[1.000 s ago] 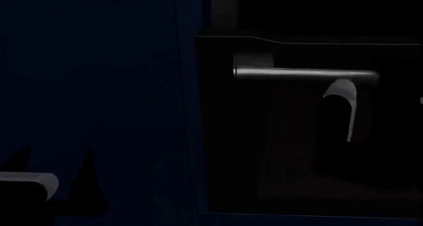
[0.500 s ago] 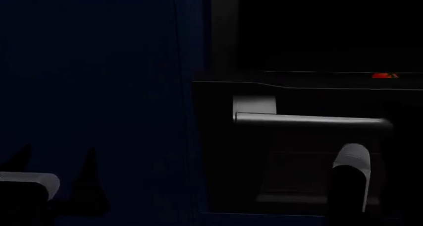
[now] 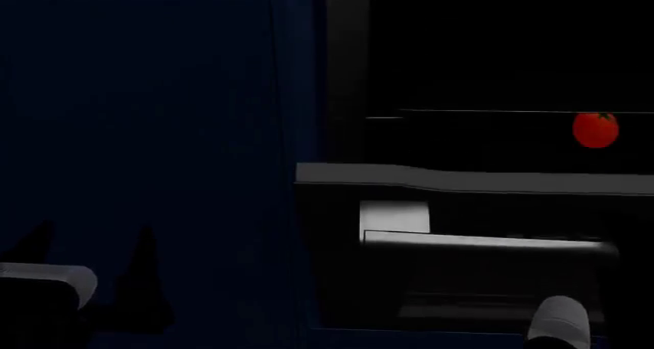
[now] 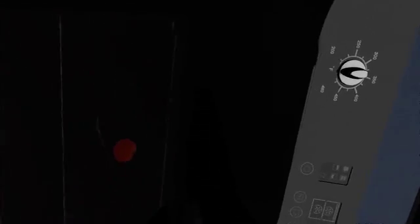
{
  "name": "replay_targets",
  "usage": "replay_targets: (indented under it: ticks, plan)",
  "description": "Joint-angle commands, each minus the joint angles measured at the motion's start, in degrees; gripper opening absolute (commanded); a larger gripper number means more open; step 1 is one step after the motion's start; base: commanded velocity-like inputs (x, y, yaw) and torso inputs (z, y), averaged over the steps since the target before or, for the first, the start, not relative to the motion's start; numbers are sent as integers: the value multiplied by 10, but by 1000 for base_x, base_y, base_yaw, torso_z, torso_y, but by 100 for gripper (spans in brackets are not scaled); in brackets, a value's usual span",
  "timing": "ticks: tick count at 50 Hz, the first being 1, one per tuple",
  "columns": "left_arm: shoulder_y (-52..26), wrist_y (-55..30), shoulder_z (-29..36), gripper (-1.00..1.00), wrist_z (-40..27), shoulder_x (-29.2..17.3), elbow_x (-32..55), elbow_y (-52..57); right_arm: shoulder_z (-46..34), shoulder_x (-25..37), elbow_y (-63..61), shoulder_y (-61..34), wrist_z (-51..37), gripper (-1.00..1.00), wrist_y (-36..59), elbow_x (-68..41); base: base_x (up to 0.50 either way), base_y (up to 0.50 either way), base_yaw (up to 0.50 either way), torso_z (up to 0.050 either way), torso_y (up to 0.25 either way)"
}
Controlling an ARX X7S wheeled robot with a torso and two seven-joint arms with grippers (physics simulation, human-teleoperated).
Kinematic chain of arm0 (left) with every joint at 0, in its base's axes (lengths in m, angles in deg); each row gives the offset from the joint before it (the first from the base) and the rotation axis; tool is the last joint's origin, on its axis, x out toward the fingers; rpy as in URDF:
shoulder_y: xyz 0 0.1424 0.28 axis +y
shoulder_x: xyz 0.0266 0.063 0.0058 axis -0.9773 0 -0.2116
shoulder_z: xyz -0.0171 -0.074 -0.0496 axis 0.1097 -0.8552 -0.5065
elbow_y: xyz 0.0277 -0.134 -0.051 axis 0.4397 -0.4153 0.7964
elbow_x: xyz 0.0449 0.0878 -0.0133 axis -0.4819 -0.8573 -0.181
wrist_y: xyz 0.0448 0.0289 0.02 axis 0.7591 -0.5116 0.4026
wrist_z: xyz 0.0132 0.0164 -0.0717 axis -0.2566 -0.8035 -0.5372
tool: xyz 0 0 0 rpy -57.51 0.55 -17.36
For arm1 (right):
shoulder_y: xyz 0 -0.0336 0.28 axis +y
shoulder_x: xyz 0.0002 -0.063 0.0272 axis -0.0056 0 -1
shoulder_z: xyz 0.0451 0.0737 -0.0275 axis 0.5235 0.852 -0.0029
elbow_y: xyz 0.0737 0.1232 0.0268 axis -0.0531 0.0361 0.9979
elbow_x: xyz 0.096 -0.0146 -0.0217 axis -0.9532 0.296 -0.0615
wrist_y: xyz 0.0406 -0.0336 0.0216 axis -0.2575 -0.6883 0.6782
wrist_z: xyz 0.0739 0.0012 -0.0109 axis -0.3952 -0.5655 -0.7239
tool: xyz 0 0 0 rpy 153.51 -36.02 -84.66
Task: Open the oven door
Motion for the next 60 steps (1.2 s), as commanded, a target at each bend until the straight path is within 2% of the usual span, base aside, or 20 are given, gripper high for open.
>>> replay_targets:
  ticks: [1, 25, 39, 49, 60]
  plan:
    - [-2, 1, 3, 100, -2, -1, 1, 0, -68, 34, -71, 86, -84, -100, -4, -74, 0, 4, 7, 0, 0]
    - [-15, -5, -9, 100, -11, -11, 11, 6, -162, 35, -71, 184, -206, -100, 1, -48, 1, 4, 7, 0, 0]
    - [-15, -4, -6, 100, -14, -14, 12, 10, -256, 35, -71, 280, -348, -100, 12, -17, 2, 5, 7, 0, 0]
    - [-14, -11, -2, 100, -19, -16, 13, 21, -310, 35, -71, 334, -413, -100, 34, 9, 4, 6, 8, 0, 0]
    - [-23, -26, 5, 100, -26, -18, 14, 35, -347, 35, -71, 370, -452, -100, 48, 28, 5, 7, 8, 0, 0]
